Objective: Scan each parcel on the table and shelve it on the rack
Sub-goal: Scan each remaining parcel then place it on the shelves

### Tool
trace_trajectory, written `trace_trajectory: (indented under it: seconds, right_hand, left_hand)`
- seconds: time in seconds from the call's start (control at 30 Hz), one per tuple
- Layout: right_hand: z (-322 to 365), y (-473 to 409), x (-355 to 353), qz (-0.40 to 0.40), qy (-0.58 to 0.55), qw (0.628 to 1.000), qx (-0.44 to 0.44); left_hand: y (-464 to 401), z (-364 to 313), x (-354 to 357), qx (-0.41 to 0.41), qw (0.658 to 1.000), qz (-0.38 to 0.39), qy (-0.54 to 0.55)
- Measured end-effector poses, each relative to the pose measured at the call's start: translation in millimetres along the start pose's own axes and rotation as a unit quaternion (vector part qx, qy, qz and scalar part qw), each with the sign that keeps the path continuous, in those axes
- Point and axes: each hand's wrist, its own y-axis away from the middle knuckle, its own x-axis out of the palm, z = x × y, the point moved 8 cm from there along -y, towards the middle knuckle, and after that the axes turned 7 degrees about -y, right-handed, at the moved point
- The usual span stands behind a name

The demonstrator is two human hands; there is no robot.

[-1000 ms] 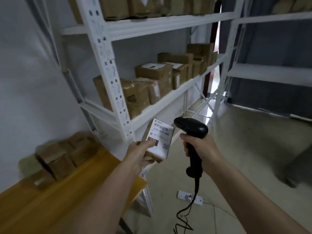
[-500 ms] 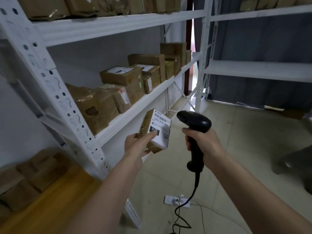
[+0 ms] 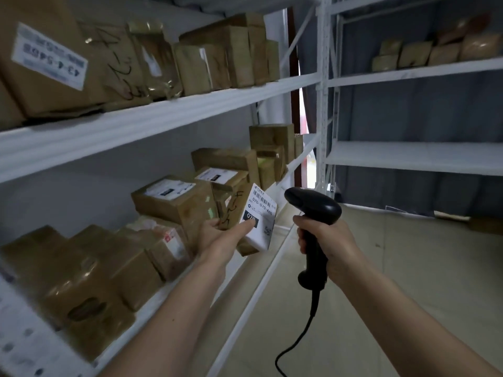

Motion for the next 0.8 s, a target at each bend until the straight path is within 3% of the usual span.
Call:
trace_trajectory:
  seconds: [0.27,0.47,0.63,0.8]
  right_hand:
    - [36.4,-72.6,-3.4,0.011,-0.039,0.999,-0.029]
    - [76.7,-151.3,5.6,0.028,-0.083,0.993,-0.073]
    - [117.3,-232.6,0.0,0.026,-0.105,0.986,-0.125]
    - [158.4,-322.5,-14.3,0.03,-0.129,0.981,-0.143]
  left_hand:
    - [-56.0,-55.9,60.3,0.043,0.998,0.007,-0.049]
    - [-93.0,-115.6,94.0,0.158,0.986,-0.003,-0.05]
    - [-132.6,-162.1,141.0,0.236,0.965,-0.052,-0.098]
    - [-189.8,-204.0,203.8,0.239,0.957,-0.125,-0.108]
